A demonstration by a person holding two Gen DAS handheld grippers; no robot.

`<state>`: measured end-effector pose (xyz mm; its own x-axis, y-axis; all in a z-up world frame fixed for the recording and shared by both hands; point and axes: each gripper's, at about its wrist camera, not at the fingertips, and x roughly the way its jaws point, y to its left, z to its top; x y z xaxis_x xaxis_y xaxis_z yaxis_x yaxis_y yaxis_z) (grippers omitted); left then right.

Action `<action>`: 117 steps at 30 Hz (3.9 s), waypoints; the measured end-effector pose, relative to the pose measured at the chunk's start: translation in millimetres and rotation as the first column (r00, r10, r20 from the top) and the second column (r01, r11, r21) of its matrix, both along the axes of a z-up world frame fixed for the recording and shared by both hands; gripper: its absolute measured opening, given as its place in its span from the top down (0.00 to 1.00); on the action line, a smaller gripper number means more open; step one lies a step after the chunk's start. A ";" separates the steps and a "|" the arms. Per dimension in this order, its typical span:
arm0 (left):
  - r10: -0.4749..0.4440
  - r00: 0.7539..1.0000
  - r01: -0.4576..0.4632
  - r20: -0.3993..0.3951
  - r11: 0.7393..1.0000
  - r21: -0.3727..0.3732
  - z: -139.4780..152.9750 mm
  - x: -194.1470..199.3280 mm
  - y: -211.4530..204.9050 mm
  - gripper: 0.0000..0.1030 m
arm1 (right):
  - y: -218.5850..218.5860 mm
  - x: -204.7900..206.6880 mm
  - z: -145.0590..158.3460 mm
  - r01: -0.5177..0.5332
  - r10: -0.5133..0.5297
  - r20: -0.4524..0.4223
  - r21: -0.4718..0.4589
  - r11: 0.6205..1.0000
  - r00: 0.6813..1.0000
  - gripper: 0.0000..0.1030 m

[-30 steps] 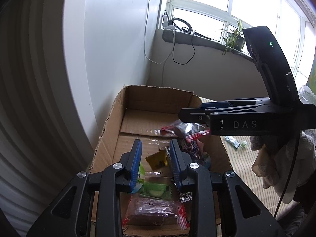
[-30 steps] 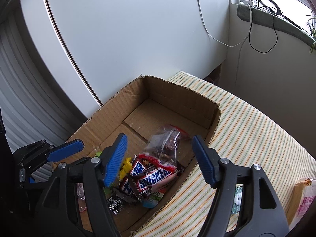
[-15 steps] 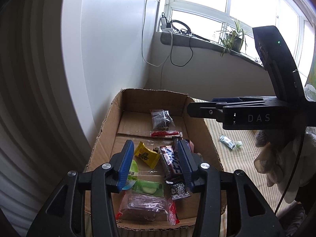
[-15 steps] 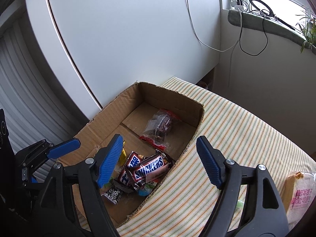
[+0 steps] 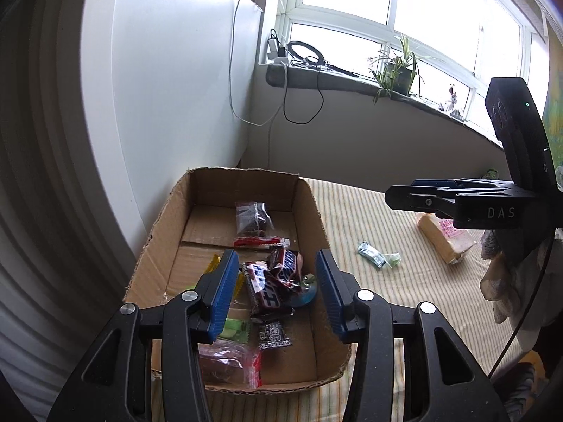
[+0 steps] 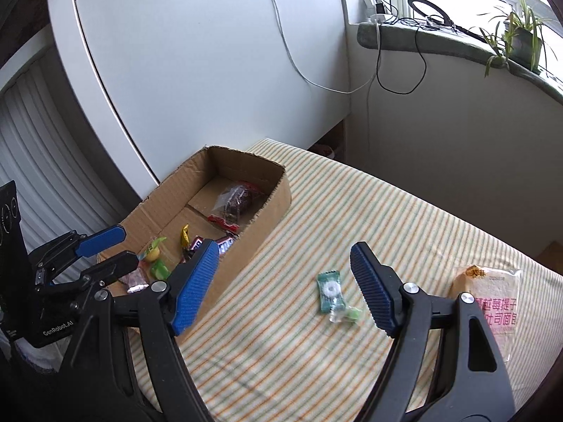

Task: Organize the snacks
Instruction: 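Move both open tools back to the green mint and green candy, then grasp the small green candy with the right tool while the left tool grasps the green-wrapped mint, then carry the green candy into the box with the right tool while the left tool carries the mint there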

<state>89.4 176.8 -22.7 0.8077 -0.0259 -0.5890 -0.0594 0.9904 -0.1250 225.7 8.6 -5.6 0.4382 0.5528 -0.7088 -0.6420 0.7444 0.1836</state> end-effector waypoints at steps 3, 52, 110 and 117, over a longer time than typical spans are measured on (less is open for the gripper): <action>-0.021 1.000 0.021 0.001 1.000 -0.001 1.9 0.8 -11.8 0.57 | -20.4 2.8 -8.0 0.023 -0.023 -0.016 0.004 1.000 1.000 0.23; -0.080 0.963 0.062 -0.256 0.995 -0.078 -67.6 113.1 -112.0 0.70 | -67.9 6.3 -105.4 -0.016 0.009 -0.051 -0.145 0.989 0.999 0.72; -0.105 0.990 0.107 -0.091 0.994 0.024 -13.4 34.5 -114.1 0.65 | -61.1 -40.3 -49.2 0.040 -0.041 -0.008 -0.085 0.996 0.999 0.74; -0.055 0.997 0.056 -0.059 0.998 0.017 -2.4 18.9 -79.1 0.65 | -26.8 -33.7 -27.5 0.006 -0.005 0.015 -0.067 0.998 1.000 0.74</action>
